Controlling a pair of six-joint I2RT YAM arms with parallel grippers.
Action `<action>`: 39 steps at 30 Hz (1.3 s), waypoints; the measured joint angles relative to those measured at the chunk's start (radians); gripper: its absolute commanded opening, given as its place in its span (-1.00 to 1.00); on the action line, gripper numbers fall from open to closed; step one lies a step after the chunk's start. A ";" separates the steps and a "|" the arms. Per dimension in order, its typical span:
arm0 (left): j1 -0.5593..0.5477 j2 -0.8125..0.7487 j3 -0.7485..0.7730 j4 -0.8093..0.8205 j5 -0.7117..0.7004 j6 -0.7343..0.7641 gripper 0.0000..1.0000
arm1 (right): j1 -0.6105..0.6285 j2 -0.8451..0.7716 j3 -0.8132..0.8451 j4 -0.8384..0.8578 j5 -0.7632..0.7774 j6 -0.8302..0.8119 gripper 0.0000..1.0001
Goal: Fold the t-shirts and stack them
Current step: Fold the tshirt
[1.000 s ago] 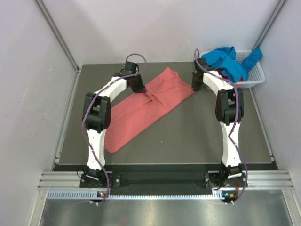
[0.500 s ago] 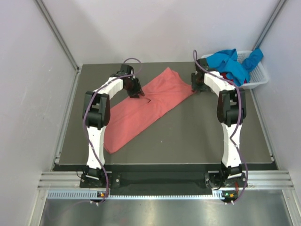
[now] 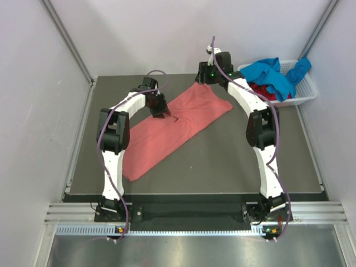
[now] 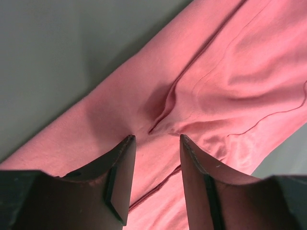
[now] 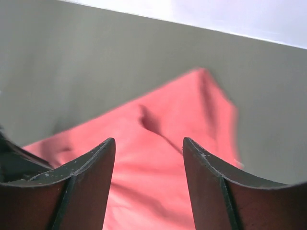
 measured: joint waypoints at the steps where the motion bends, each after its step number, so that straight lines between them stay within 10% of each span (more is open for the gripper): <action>1: 0.000 0.000 -0.011 0.003 0.004 -0.002 -0.08 | 0.009 0.018 0.001 0.033 -0.027 0.012 0.14; 39: 0.000 -0.081 -0.164 0.113 0.068 -0.056 -0.11 | 0.041 0.323 0.074 0.235 -0.206 0.140 -0.28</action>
